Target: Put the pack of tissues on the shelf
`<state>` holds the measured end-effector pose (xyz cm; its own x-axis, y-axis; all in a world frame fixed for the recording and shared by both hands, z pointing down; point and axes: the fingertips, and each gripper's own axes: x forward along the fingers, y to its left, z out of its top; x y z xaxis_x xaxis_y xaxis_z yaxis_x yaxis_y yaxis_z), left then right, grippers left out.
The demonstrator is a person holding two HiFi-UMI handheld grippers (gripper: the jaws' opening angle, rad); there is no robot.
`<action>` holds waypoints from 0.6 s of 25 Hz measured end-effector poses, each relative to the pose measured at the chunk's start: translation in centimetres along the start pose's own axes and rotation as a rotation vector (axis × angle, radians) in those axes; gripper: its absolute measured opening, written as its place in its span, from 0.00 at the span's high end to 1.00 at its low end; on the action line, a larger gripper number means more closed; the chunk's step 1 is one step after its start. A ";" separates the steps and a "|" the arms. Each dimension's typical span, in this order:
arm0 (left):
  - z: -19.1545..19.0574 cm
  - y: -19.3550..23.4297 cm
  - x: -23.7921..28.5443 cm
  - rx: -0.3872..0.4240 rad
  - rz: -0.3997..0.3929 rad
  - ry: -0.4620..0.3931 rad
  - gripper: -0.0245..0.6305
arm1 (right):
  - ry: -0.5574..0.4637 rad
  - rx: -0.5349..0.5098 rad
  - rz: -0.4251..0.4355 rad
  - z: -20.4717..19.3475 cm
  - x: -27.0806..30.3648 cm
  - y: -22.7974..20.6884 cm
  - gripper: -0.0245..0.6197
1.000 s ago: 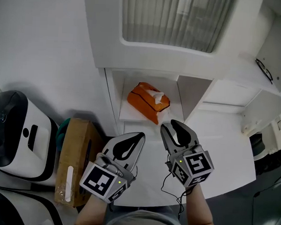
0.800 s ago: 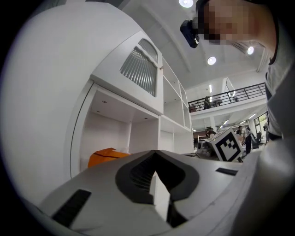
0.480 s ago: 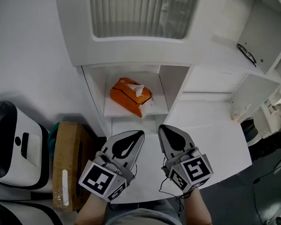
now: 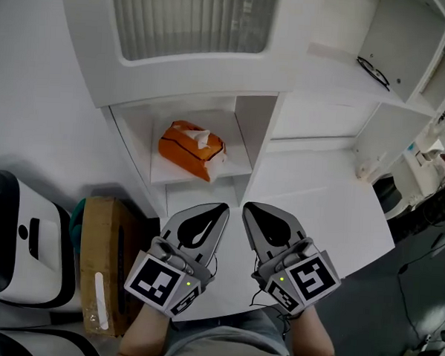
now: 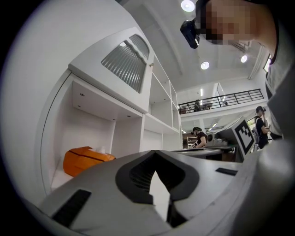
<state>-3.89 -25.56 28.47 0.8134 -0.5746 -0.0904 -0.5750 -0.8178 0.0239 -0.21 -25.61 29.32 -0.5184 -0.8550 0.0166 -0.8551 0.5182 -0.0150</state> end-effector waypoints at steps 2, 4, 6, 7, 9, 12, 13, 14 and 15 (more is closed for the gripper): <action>0.1 -0.2 0.2 0.002 -0.008 -0.002 0.91 | -0.003 -0.002 0.001 0.1 -0.2 0.2 0.97; 0.1 -0.4 0.4 0.004 -0.014 -0.005 0.91 | -0.005 -0.003 0.004 0.2 -0.4 0.3 0.97; 0.2 -0.5 0.5 0.006 -0.019 -0.008 0.91 | -0.006 -0.006 0.008 0.2 -0.5 0.5 0.97; 0.3 -0.6 0.6 0.007 -0.021 -0.009 0.91 | -0.005 -0.008 0.010 0.2 -0.5 0.5 0.97; 0.4 -0.7 0.7 0.010 -0.023 -0.010 0.91 | -0.005 -0.012 0.013 0.3 -0.5 0.6 0.97; 0.4 -0.8 0.7 0.011 -0.025 -0.011 0.91 | -0.003 -0.012 0.010 0.2 -0.5 0.6 0.97; 0.4 -0.7 0.6 0.010 -0.025 -0.011 0.91 | -0.003 -0.012 0.011 0.2 -0.5 0.6 0.97; 0.4 -0.7 0.6 0.010 -0.024 -0.011 0.91 | -0.002 -0.014 0.012 0.2 -0.4 0.6 0.97; 0.3 -0.6 0.5 0.009 -0.022 -0.011 0.91 | -0.001 -0.016 0.013 0.2 -0.4 0.6 0.97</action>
<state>-3.12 -25.35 28.08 0.8250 -0.5560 -0.1014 -0.5578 -0.8299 0.0125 -0.55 -24.93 29.13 -0.5297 -0.8480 0.0159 -0.8481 0.5298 0.0005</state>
